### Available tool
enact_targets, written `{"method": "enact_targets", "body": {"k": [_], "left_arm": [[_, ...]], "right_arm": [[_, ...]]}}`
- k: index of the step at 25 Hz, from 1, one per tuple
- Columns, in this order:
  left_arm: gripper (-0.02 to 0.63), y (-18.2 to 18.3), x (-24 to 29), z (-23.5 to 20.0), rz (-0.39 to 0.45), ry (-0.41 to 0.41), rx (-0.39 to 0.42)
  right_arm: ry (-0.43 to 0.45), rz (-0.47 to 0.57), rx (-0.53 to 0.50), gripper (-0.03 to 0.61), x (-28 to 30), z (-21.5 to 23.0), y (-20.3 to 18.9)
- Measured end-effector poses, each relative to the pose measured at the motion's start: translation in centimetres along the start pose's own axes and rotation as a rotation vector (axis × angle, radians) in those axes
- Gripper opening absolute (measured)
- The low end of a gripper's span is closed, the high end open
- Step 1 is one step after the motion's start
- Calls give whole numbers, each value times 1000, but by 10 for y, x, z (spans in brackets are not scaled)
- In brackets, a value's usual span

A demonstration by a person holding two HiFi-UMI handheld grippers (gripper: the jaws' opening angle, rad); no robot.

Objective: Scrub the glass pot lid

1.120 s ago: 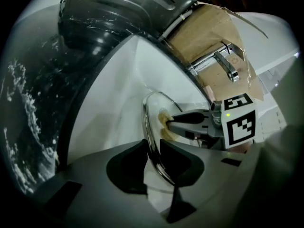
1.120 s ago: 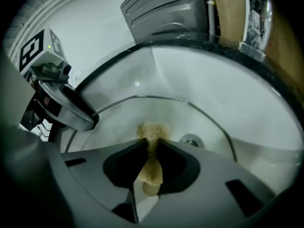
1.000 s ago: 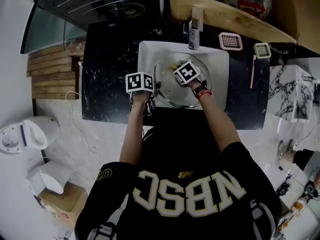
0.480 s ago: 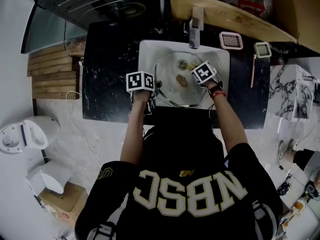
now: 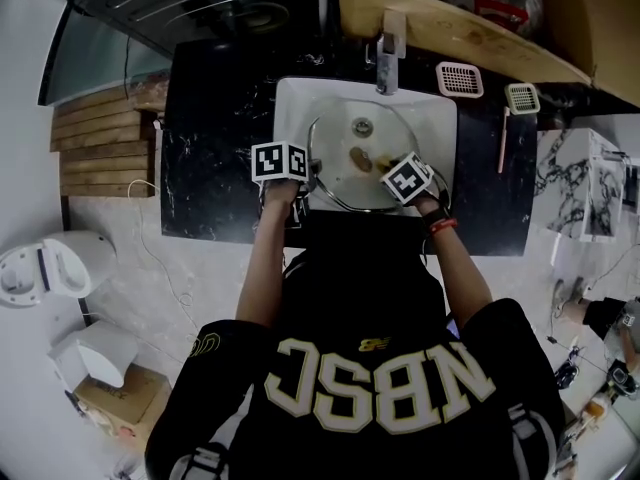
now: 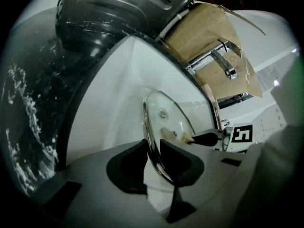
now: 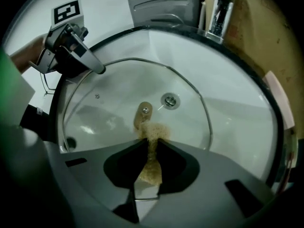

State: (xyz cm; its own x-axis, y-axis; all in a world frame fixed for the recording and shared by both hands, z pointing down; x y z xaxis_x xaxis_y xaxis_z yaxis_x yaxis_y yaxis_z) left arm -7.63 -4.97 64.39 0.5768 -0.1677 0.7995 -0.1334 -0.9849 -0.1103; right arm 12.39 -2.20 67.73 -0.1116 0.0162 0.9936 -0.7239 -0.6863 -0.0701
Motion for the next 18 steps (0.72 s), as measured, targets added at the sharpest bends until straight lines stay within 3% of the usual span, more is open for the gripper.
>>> {"method": "enact_targets", "body": {"k": [9,15,18], "left_arm": [[97,-2,-1,1,-3,19,22],[98,-2,-1,2,-6,34,42],[98,-2,-2,1,-6,36,41]], "right_arm": [[4,89,-169,67,-6,-53,49],[52,183,-132,72,6,-42,89],[31,225,-113,74,13,-26,109]]}}
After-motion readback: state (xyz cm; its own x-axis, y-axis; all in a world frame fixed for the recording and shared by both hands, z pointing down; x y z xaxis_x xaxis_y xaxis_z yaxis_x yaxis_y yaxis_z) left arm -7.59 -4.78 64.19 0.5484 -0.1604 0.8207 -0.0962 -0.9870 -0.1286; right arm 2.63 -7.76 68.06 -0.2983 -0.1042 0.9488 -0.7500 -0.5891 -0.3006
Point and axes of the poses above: the fingertips, and each gripper's own axes: x forward along the fingers, z to its right, y out of its top, the point moved 2 cm from there along -x, backward along the fingers, and after that the axes turned 4 degrees about -z, right-handed, at the moved point
